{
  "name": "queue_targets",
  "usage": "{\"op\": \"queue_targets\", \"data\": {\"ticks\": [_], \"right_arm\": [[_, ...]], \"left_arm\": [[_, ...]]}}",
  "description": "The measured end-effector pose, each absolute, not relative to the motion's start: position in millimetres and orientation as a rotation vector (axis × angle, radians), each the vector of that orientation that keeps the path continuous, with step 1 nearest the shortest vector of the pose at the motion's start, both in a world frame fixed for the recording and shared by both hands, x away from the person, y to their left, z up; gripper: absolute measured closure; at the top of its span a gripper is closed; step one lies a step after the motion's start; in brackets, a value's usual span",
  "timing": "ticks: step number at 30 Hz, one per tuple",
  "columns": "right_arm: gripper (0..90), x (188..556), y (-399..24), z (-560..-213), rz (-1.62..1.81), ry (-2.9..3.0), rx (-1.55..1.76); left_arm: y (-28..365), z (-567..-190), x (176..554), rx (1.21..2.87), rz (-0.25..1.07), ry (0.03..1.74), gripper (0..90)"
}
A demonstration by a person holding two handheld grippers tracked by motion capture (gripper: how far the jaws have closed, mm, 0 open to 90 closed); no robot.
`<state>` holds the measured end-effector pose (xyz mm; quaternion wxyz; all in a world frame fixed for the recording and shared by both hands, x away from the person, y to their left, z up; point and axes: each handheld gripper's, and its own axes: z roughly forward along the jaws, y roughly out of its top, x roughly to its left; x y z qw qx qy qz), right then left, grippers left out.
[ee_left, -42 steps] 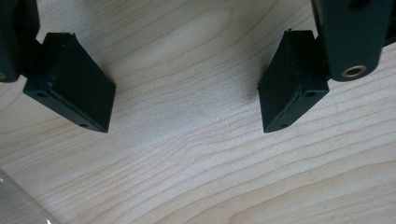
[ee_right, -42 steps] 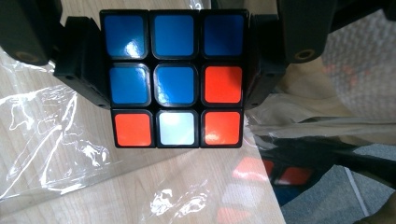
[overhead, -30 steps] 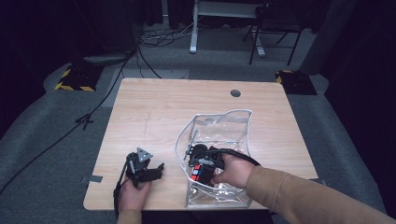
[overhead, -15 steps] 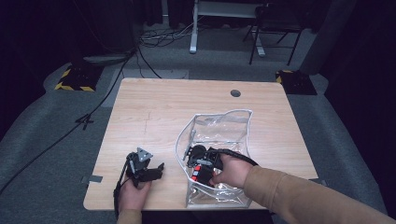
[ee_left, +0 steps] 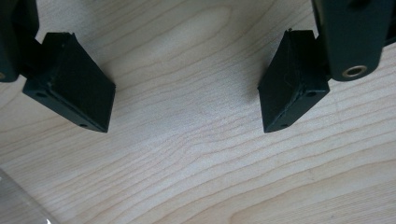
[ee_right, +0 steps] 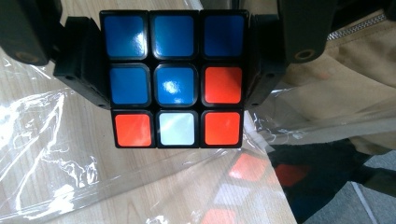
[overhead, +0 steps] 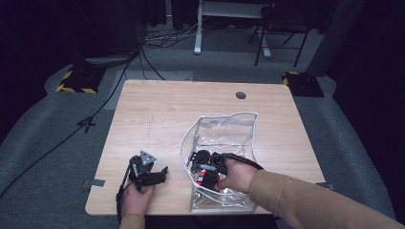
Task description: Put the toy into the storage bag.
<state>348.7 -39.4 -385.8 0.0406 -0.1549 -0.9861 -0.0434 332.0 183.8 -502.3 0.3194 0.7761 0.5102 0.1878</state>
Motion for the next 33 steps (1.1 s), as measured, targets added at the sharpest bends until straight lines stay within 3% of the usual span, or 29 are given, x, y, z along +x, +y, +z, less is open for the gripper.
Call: {"op": "queue_targets", "data": {"ticks": [33], "right_arm": [[32.7, 347.0, -38.3, -393.3, -0.032, -3.026, -0.503]], "left_arm": [[183.7, -502.2, 332.4, 2.040, 0.499, 1.343, 18.9]]}}
